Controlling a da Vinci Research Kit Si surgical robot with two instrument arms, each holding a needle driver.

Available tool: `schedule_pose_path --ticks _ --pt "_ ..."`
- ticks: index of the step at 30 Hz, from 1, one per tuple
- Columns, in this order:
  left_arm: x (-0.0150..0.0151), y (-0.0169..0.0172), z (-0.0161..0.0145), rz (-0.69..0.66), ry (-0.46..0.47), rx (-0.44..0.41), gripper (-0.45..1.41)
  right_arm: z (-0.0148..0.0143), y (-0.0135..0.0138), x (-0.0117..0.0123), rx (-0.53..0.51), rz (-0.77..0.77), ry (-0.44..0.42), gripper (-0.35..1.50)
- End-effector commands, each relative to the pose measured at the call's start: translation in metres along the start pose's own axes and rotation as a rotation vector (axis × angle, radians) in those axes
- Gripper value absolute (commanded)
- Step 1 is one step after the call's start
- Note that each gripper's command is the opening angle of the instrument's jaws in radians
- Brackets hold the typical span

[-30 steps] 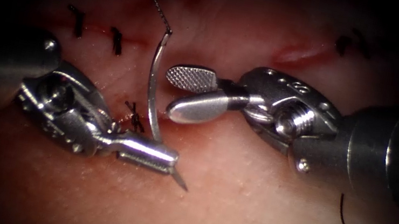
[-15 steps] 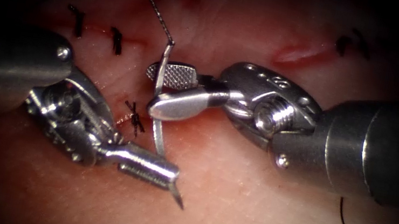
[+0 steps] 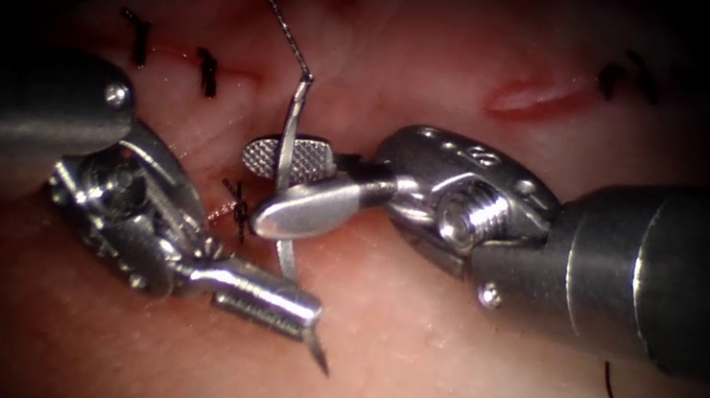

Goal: Wound Closure

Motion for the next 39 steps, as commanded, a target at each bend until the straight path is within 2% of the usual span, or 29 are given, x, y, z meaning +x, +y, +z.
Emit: schedule_pose_path --ticks 1,7,9,11,12,17,19,20,21,22,23,25,26,28,32,33,34,35,36,37,38,39 --pt "-0.0007 -0.0001 0.0004 0.003 0.0 0.0 -0.45 0.0012 0.0006 0.0002 0.002 -0.002 0.003 0.99" --pt "-0.0006 0.0 0.0005 -0.003 -0.003 0.0 -0.45 0.0014 0.0008 0.0003 0.0 -0.002 0.005 0.94" --pt "-0.0006 -0.0001 0.0006 -0.003 -0.003 0.0 -0.45 0.0014 0.0008 0.0004 0.0 0.004 0.003 0.86" --pt "-0.0005 -0.0001 0.0006 -0.003 -0.004 0.0 -0.45 0.0015 0.0009 0.0004 0.0 0.01 0.003 0.62" --pt "-0.0004 -0.0002 0.0008 -0.002 -0.004 0.0 -0.45 0.0015 0.0009 0.0003 -0.003 0.027 0.005 -0.35" --pt "-0.0001 -0.0002 0.0009 -0.001 -0.003 0.0 -0.45 0.0013 0.001 0.0006 -0.034 0.075 0.023 -0.35" --pt "0.0 -0.0002 0.0009 -0.006 -0.002 -0.001 -0.06 0.001 0.0011 0.0009 -0.056 0.076 0.032 -0.35" --pt "0.0 -0.0002 0.0009 -0.006 -0.002 -0.001 -0.06 0.001 0.0011 0.0009 -0.056 0.076 0.032 -0.35" --pt "0.0 -0.0001 0.0008 -0.036 0.0 -0.006 0.47 0.0006 0.0011 0.0013 -0.062 0.078 0.053 -0.35" --pt "0.0 -0.0001 0.0008 -0.036 0.0 -0.006 0.47 0.0006 0.0011 0.0013 -0.062 0.078 0.053 -0.35" --pt "-0.0002 -0.0001 0.0008 -0.125 -0.018 -0.005 0.89 0.0001 0.0012 0.0018 -0.068 0.082 0.06 -0.35" --pt "-0.0003 -0.0001 0.0005 -0.174 -0.052 -0.006 1.06 -0.0005 0.0012 0.0024 -0.071 0.081 0.078 -0.35" --pt "-0.0005 -0.0001 0.0001 -0.222 -0.072 0.003 1.16 -0.001 0.0013 0.0029 -0.083 0.032 0.086 -0.35" --pt "-0.0005 0.0 -0.0001 -0.241 -0.083 0.008 1.2 -0.0014 0.0014 0.0033 -0.091 0.004 0.094 -0.35" --pt "-0.0005 -0.0002 -0.0013 -0.353 -0.173 0.03 1.33 -0.0025 0.0024 0.0043 -0.122 -0.173 0.095 -0.35" --pt "-0.0006 -0.0002 -0.0014 -0.362 -0.193 0.033 1.31 -0.0026 0.0027 0.0044 -0.125 -0.211 0.094 -0.35" --pt "-0.001 0.0001 -0.0018 -0.389 -0.257 0.043 0.81 -0.0027 0.0033 0.0047 -0.131 -0.285 0.087 -0.35" --pt "-0.0018 0.0006 -0.0018 -0.414 -0.352 0.056 0.57 -0.0027 0.0041 0.0051 -0.119 -0.372 0.075 -0.35" --pt "-0.0018 0.0006 -0.0018 -0.414 -0.352 0.056 0.57 -0.0027 0.0041 0.0051 -0.119 -0.372 0.075 -0.35" --pt "-0.0023 0.0015 -0.0017 -0.446 -0.447 0.071 0.26 -0.0028 0.005 0.0057 -0.11 -0.464 0.065 -0.35" --pt "-0.0025 0.0024 -0.0015 -0.455 -0.518 0.095 0.04 -0.0028 0.0053 0.006 -0.109 -0.495 0.062 -0.35" --pt "-0.0025 0.0024 -0.0015 -0.455 -0.518 0.095 0.04 -0.0028 0.0053 0.006 -0.109 -0.495 0.062 -0.35"
